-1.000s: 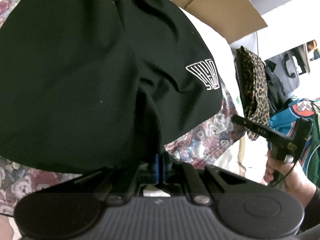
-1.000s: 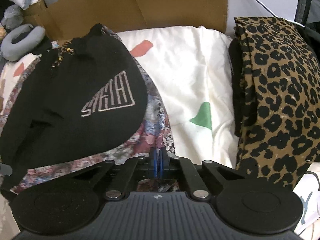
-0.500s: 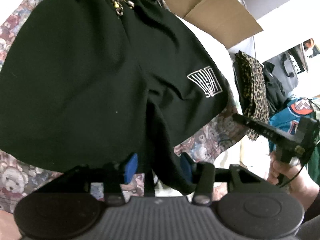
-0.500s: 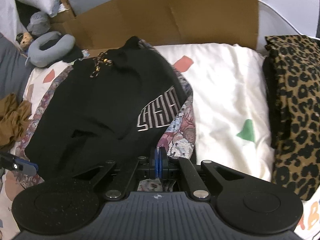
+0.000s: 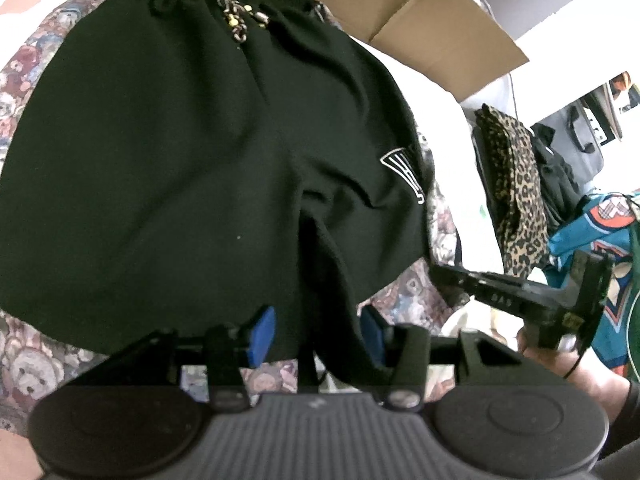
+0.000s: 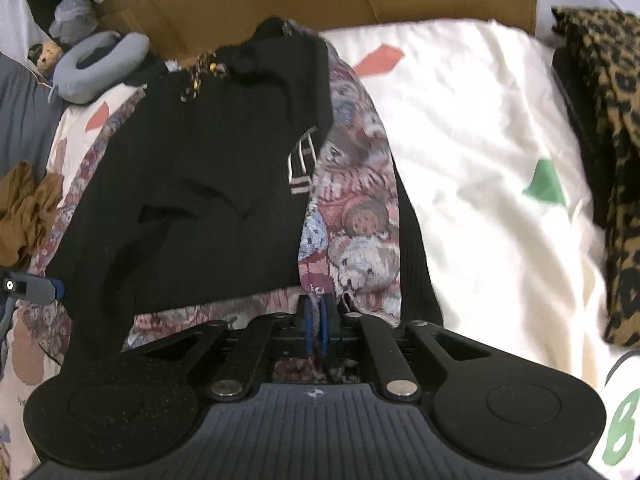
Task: Fold clothes
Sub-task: 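Fold the shorts in half lengthwise, moving the left tool toward the right tool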
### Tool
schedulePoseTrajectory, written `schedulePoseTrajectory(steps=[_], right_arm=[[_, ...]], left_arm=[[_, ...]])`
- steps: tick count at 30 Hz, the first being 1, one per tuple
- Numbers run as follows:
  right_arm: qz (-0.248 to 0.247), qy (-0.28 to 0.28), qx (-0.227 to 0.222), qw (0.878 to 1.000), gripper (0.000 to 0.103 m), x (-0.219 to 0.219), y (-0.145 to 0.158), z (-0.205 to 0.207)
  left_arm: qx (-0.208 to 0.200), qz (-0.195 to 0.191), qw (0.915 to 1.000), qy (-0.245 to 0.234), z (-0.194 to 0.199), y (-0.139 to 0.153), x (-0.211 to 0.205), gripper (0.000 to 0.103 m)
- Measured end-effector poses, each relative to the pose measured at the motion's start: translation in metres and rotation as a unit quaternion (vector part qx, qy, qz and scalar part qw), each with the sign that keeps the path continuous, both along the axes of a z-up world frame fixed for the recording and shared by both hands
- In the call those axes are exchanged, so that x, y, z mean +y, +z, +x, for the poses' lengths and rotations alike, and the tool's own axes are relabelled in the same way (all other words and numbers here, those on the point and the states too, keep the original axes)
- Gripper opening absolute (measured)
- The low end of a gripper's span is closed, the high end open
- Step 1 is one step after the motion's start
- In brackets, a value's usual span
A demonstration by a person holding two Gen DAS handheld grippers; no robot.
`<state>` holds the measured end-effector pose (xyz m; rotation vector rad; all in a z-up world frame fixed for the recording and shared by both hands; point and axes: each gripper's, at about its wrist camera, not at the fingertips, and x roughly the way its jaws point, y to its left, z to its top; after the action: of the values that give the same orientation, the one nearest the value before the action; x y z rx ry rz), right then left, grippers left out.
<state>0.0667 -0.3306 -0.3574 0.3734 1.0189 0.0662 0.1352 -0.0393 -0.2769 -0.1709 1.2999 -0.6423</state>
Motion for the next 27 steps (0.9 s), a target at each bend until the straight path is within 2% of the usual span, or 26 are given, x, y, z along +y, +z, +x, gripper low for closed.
schedulePoseTrajectory(steps=[1,3,6,11,14,22,27], right_arm=[[0.004,-0.001,0.004,1.000,0.011,-0.001,0.000,0.000],[0.013,-0.004,-0.002,1.000,0.024,-0.004,0.006,-0.005],[0.024,-0.010,-0.012,1.000,0.031,-0.011,0.018,-0.012],[0.015,-0.037,-0.030,0.999,0.031,-0.031,0.040,-0.033],[0.011,-0.066,-0.032,0.997,0.031,-0.048,0.043,-0.044],[0.017,-0.123,-0.023,0.992,0.031,-0.077,0.035,-0.044],[0.019,-0.105,-0.001,0.994,0.031,-0.065,0.022,-0.029]], left_arm=[[-0.002,0.001,1.0000,-0.003,0.000,0.000,-0.001,0.050],[-0.006,0.001,0.9999,-0.009,0.001,0.000,-0.004,0.050],[-0.013,-0.001,0.9998,-0.017,0.001,0.003,-0.007,0.050],[-0.023,-0.006,0.9996,-0.017,0.004,0.007,-0.010,0.050],[-0.032,-0.010,0.9992,-0.021,0.004,0.012,-0.012,0.050],[-0.039,-0.009,0.9984,-0.040,0.005,0.017,-0.022,0.050],[-0.036,-0.008,0.9986,-0.039,0.006,0.015,-0.025,0.050]])
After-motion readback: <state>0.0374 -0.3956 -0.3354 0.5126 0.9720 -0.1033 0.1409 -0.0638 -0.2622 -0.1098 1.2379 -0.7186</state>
